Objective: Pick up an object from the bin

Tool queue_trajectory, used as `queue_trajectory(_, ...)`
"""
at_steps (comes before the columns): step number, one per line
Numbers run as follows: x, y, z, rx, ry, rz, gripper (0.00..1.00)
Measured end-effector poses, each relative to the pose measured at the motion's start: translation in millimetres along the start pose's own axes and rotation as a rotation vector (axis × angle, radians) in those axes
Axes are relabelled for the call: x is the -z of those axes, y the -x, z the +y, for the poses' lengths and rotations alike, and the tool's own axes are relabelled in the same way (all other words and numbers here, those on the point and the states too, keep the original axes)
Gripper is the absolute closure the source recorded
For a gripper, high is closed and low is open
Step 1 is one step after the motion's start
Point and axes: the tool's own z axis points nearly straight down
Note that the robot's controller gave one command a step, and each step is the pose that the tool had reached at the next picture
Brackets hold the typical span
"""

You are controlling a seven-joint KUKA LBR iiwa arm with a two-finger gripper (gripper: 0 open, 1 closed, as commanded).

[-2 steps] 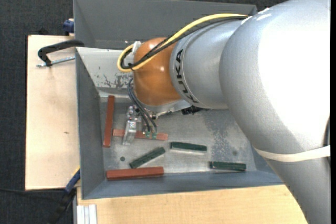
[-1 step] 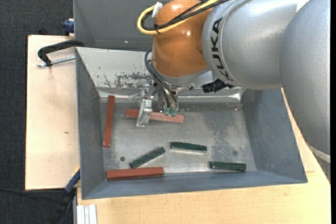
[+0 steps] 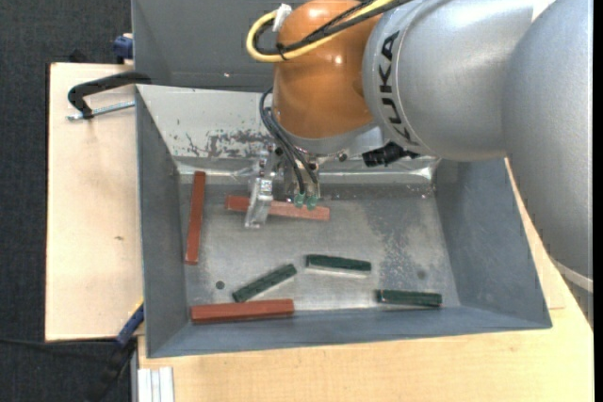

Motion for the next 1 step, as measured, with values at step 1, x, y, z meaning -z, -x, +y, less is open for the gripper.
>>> queue_trajectory(1,111.1,5.1,0.9,0.011,0.000,-0.001,1.00)
